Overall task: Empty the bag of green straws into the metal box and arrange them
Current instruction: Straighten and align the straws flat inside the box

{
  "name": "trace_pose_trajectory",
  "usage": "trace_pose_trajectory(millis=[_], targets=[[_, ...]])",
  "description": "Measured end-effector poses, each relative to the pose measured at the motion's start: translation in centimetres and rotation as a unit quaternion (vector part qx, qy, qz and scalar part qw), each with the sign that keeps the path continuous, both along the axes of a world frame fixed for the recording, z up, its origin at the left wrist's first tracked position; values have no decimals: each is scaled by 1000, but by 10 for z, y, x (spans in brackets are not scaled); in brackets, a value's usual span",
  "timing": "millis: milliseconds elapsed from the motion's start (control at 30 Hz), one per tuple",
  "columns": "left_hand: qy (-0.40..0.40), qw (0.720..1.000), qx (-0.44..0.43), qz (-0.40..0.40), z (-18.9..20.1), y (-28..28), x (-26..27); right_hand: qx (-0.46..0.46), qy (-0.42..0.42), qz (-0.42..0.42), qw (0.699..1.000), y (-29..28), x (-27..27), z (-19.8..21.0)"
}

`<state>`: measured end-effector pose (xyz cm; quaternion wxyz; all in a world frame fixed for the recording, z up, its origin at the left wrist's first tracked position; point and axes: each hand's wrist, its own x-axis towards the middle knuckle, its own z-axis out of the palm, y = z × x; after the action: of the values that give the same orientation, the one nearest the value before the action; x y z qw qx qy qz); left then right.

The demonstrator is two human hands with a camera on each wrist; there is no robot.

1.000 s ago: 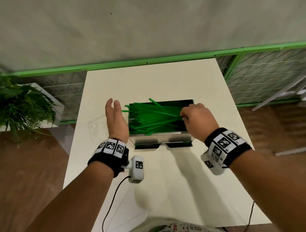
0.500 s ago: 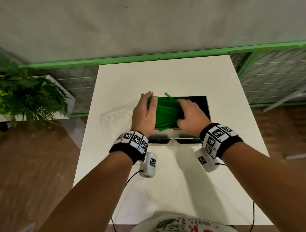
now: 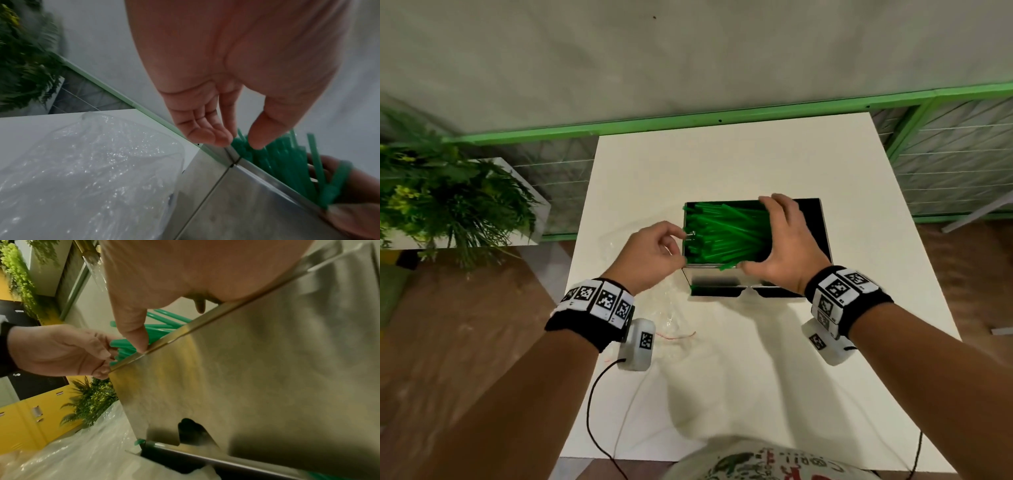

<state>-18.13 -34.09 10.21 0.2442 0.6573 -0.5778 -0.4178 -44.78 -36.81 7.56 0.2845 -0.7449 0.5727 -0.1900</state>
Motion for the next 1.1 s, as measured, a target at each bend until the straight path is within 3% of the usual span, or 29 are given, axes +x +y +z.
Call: trace_pose_trajectory(millis=[133,333,500,633,733,867,1100], targets=[[-81,996,-35,-31,-2,1,-9,2,3,-10,1000,-10,-1,0],[-173,983,-65,-16,-2,0,-13,-57,-8,-28,998,-13,-6,-5],[-183,983,-29,-12,-3,2,-12,-35,49,21,998,-11,-2,-5],[-203,978,-25,-46,6,-6,-18,58,7,-14,998,-16,-1,-2],[-284,951,-52,-114,10,-16,-25,73,-12,-25,997,-18,-2,1],[-406,894,-47,-181,11,-28,-33,63,8,-32,997,-16,-2,1],[-486,848,34,-208,8,-39,-41,71,48,-44,995,-19,-1,-5]])
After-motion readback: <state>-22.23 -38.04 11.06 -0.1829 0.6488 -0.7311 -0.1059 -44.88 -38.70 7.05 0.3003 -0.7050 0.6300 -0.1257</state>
